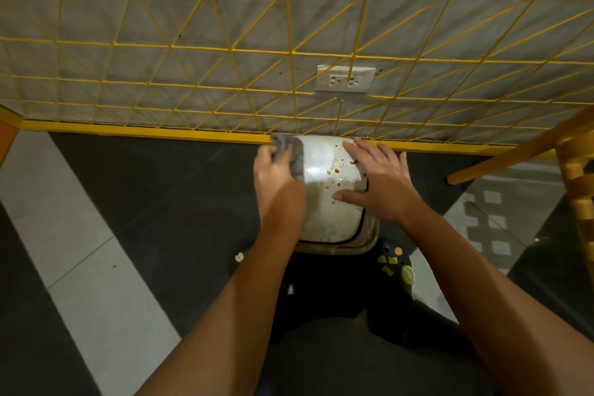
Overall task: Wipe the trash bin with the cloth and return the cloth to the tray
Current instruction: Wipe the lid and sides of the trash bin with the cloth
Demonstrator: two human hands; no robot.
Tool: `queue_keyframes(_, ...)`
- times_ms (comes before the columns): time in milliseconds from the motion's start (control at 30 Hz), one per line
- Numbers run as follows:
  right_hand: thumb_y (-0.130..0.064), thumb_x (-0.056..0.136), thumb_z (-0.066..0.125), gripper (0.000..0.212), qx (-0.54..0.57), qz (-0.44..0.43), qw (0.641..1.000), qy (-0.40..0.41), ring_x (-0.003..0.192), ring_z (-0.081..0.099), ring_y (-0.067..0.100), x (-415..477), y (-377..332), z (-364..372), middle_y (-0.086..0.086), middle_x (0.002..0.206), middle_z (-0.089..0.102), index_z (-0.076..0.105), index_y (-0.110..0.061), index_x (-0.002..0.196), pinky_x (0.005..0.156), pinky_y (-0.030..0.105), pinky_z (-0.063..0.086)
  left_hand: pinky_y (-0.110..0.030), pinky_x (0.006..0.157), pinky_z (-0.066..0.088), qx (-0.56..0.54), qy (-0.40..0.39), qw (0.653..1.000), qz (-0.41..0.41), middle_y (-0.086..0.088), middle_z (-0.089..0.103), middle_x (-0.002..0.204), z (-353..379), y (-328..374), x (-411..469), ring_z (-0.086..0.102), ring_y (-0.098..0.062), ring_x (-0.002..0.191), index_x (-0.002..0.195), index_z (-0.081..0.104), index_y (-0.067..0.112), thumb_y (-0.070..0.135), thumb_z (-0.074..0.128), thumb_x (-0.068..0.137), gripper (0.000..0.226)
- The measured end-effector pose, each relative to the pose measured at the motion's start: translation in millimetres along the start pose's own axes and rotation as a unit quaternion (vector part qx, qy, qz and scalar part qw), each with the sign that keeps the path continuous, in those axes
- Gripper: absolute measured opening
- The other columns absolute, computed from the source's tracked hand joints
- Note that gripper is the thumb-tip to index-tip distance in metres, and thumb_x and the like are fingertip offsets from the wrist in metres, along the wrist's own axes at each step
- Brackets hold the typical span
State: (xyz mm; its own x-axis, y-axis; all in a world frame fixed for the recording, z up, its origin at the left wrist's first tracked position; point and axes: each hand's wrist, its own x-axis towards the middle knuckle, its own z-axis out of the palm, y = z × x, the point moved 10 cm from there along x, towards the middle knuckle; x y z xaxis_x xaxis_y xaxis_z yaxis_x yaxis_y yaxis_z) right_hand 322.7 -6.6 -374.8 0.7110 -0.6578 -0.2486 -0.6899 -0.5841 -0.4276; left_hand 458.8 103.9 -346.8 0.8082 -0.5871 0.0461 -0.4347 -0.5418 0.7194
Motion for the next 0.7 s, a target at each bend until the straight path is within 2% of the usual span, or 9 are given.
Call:
queue_keyframes(67,-0.052,0.074,0.068,0.091,0.0,0.0,1.0,0.002,0.145,0.004,0.025,0.7,0.2,-0.6,-0.009,0.157,0.013,0.017,-0.033,0.147,0.114,0.054,-0.003,-0.002,0.075,0.034,-0.003,-0.033,0.999,0.018,0.011,0.049,0.097,11.7,12.4,-15.8,0.044,0.013,0.095,0.12,0.058,0.01,0.01,0.05,0.092,0.03)
queue_keyframes(100,-0.051,0.074,0.068,0.09,0.001,0.0,1.0,0.004,0.145,0.004,0.025,0.7,0.3,-0.8,-0.009,0.157,0.013,0.017,-0.033,0.146,0.114,0.054,-0.002,-0.002,0.074,0.034,0.002,-0.053,0.997,0.049,0.012,0.05,0.096,17.2,22.5,-22.4,0.045,0.013,0.094,0.121,0.058,0.01,0.01,0.053,0.091,0.031)
queue_keyframes(167,-0.051,0.075,0.068,0.09,0.003,0.001,1.0,0.007,0.145,0.004,0.025,0.4,-0.1,-1.0,-0.009,0.157,0.014,0.017,-0.033,0.146,0.114,0.054,-0.002,-0.016,0.079,0.042,0.014,-0.077,0.991,0.107,-0.004,0.056,0.105,24.0,40.2,-25.6,0.051,-0.009,0.101,0.123,0.057,0.007,0.007,0.058,0.087,0.037)
queue_keyframes(200,-0.051,0.075,0.068,0.09,0.005,0.001,1.0,0.007,0.145,0.004,0.025,0.0,-0.5,-1.1,-0.009,0.157,0.014,0.017,-0.033,0.146,0.114,0.054,-0.002,-0.021,0.083,0.043,0.008,-0.085,0.991,0.1,-0.008,0.055,0.109,25.0,39.9,-18.2,0.051,-0.014,0.103,0.123,0.056,0.006,0.007,0.058,0.087,0.037)
queue_keyframes(267,-0.051,0.074,0.068,0.09,0.005,0.001,1.0,0.005,0.145,0.005,0.025,-0.2,-0.9,-1.2,-0.009,0.157,0.014,0.018,-0.033,0.146,0.114,0.054,-0.002,-0.016,0.087,0.041,0.006,-0.08,0.994,0.075,-0.005,0.053,0.11,23.1,30.7,2.3,0.05,-0.004,0.105,0.121,0.057,0.003,0.008,0.054,0.088,0.033)
queue_keyframes(367,-0.052,0.073,0.068,0.091,0.0,0.004,1.0,-0.002,0.145,0.005,0.025,-0.4,-0.4,-0.5,-0.009,0.157,0.014,0.017,-0.033,0.146,0.114,0.054,-0.001,-0.032,0.092,0.042,0.03,-0.05,0.998,0.025,-0.014,0.048,0.114,13.0,15.0,26.2,0.049,-0.026,0.108,0.115,0.06,0.001,0.01,0.054,0.086,0.032)
queue_keyframes(500,-0.053,0.072,0.069,0.092,-0.005,0.006,1.0,0.001,0.145,0.005,0.025,0.5,-0.5,-1.9,-0.009,0.156,0.015,0.018,-0.032,0.146,0.114,0.055,0.0,-0.025,0.081,0.039,0.009,-0.062,0.998,0.026,-0.007,0.05,0.108,14.5,25.6,10.6,0.049,-0.01,0.095,0.114,0.059,0.006,0.006,0.053,0.087,0.027)
queue_keyframes(633,-0.053,0.073,0.067,0.089,-0.003,0.006,1.0,0.007,0.145,0.007,0.026,-1.0,-2.5,-3.0,-0.008,0.156,0.017,0.019,-0.032,0.146,0.114,0.055,-0.001,-0.017,0.079,0.034,0.033,-0.133,0.984,0.111,-0.009,0.054,0.108,33.0,48.7,-19.2,0.051,-0.02,0.098,0.12,0.06,0.008,0.01,0.059,0.086,0.034)
queue_keyframes(700,-0.052,0.074,0.067,0.09,-0.004,0.007,1.0,0.006,0.145,0.006,0.025,-1.5,-2.7,-3.0,-0.009,0.156,0.016,0.018,-0.032,0.146,0.114,0.055,-0.001,-0.011,0.071,0.031,0.016,-0.126,0.99,0.066,-0.007,0.053,0.107,24.1,41.9,-8.1,0.051,-0.016,0.09,0.119,0.062,0.011,0.017,0.06,0.087,0.032)
